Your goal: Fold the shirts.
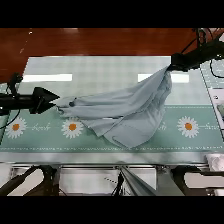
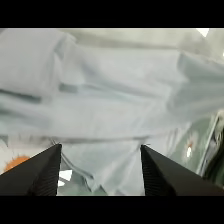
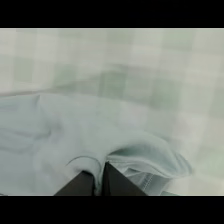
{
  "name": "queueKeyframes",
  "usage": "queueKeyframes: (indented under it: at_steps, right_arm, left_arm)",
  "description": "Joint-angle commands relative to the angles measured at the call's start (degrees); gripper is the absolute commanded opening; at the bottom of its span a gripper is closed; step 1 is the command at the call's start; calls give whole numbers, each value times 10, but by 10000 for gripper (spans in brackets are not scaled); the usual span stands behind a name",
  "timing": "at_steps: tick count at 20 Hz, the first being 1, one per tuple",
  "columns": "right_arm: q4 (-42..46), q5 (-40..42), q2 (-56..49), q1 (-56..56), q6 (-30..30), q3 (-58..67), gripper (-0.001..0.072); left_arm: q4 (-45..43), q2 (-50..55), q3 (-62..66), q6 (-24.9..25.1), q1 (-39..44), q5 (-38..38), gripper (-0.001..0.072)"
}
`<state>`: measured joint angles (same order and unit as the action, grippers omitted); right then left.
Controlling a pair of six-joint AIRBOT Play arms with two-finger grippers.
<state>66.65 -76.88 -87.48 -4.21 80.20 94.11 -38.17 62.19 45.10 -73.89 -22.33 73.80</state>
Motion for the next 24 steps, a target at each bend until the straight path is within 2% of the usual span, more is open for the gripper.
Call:
queueKeyframes:
  at_steps: [1,6,11,15,18,22,24]
  right_arm:
    - [-1,-1,-1,0,1,0,39]
    - [-1,-3,-1,0,1,0,39]
    - [-1,-11,-1,0,-5,0,39]
    - [-1,-11,-1,0,-15,0,39]
    - [-1,-11,-1,0,-17,0,39]
    - [-1,-12,-1,0,-21,0,39]
    - [-1,-17,-1,0,-21,0,39]
  left_arm:
    - [-40,-59,-17,-16,0,85,553]
    - [-38,-108,-165,-42,102,59,558]
    - [14,-103,-223,-54,202,-74,560]
    - [72,-55,-223,-55,253,-173,560]
    - [108,3,-223,-47,286,-216,559]
    - [115,77,-223,-46,314,-257,556]
    - [134,96,-223,-46,313,-276,508]
